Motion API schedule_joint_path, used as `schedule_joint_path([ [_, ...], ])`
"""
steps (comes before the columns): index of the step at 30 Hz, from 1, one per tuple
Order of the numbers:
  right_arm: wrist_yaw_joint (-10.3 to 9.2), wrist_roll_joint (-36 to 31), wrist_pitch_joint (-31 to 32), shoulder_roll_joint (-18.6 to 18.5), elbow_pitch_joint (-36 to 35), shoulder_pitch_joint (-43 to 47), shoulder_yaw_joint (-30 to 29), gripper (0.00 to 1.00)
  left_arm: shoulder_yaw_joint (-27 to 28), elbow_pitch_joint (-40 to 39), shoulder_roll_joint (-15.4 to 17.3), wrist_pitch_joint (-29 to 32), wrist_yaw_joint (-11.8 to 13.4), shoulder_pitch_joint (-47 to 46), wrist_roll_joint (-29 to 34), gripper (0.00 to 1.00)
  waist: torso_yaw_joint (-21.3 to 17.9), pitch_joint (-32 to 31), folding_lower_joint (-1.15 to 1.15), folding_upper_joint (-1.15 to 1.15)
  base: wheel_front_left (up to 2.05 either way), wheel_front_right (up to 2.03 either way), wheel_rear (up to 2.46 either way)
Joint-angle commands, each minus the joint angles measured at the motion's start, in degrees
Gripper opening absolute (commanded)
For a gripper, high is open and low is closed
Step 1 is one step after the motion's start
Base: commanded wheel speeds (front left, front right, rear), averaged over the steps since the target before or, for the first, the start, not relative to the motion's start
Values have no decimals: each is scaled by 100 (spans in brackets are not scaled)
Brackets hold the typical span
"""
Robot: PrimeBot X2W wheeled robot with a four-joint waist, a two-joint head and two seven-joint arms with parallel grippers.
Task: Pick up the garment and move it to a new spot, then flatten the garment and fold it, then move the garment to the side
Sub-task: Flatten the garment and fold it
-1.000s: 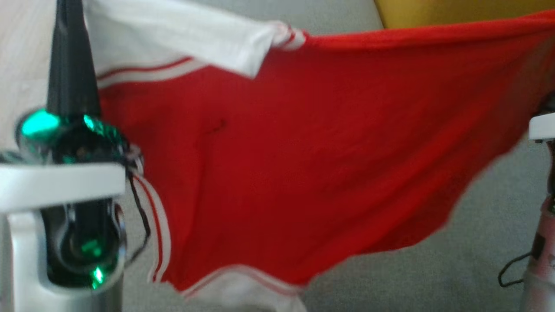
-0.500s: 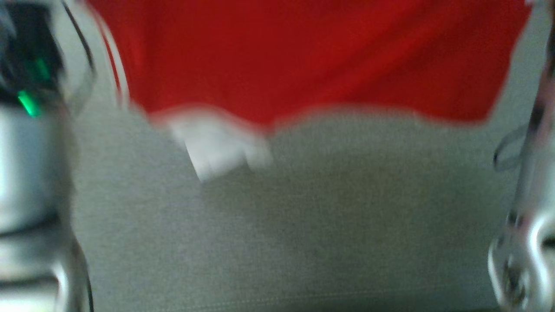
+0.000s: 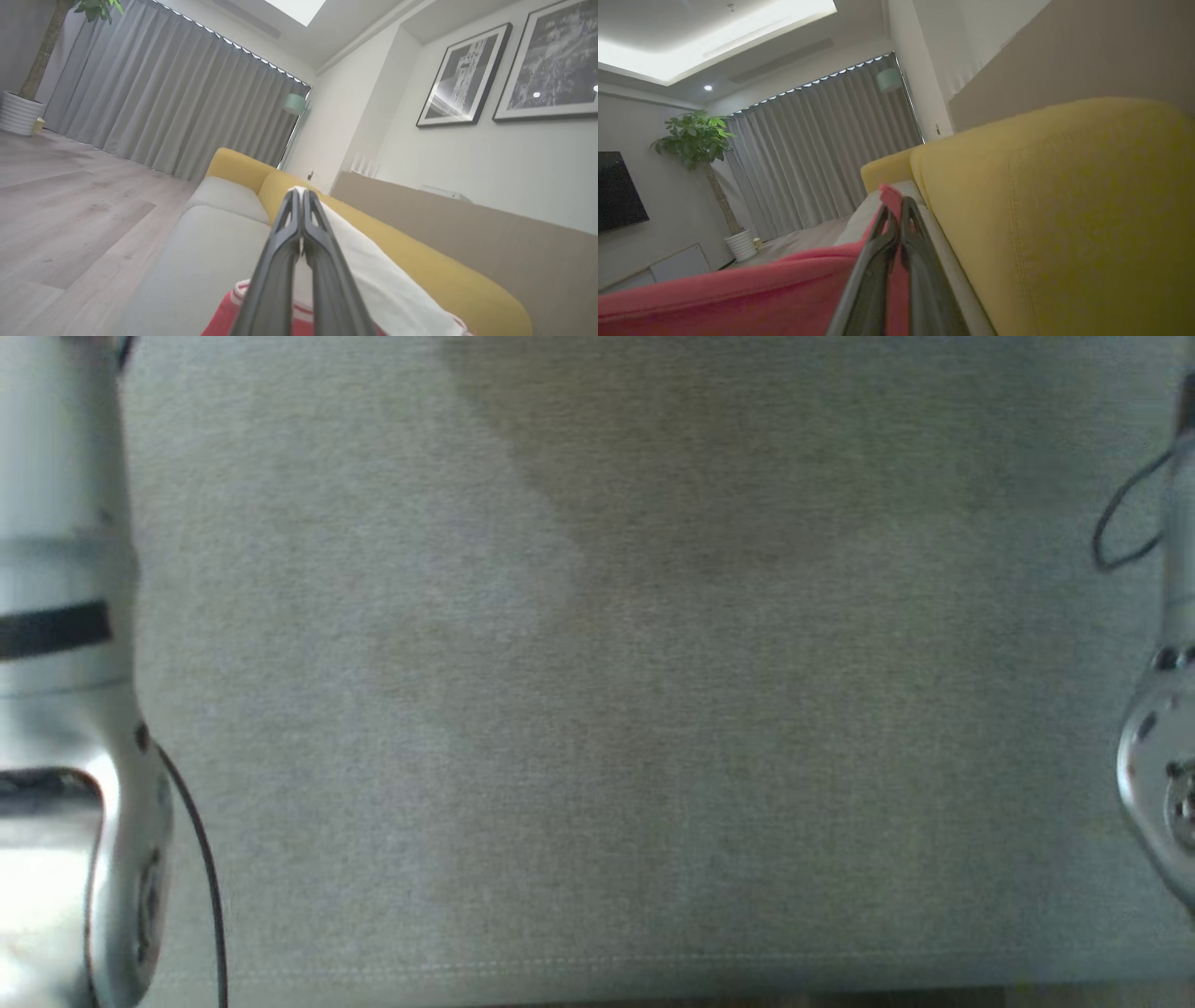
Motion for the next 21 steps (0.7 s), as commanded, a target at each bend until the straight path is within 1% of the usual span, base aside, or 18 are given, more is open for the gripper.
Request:
schedule_joint_path([
  [1, 23, 91, -63, 16, -50, 45, 55, 0, 67, -113, 254, -53, -52, 0, 75, 0, 52, -11, 0, 0, 0, 0, 0],
  [6, 23, 371, -166, -79, 652, 713, 426, 0, -263, 186, 332, -203, -296, 775, 391, 0, 135, -172, 0, 0, 0, 0, 0],
  [12, 23, 633, 76, -169, 1369, 1579, 1122, 0, -447, 399, 501, -266, -409, 2115, 653, 0, 171, -639, 0, 0, 0, 0, 0],
  [16, 23, 822, 281, -249, 1604, 2112, 1610, 0, -774, 468, 793, -274, -495, 3088, 947, 0, 147, -1036, 0, 0, 0, 0, 0],
  [18, 23, 846, 405, -310, 1696, 2341, 1881, 0, -955, 546, 900, -266, -526, 3545, 971, 0, 141, -1243, 0, 0, 0, 0, 0],
  [21, 23, 867, 621, -419, 1790, 2630, 2298, 0, -1244, 617, 1052, -80, -557, 4099, 876, 0, 154, -1514, 0, 0, 0, 0, 0],
])
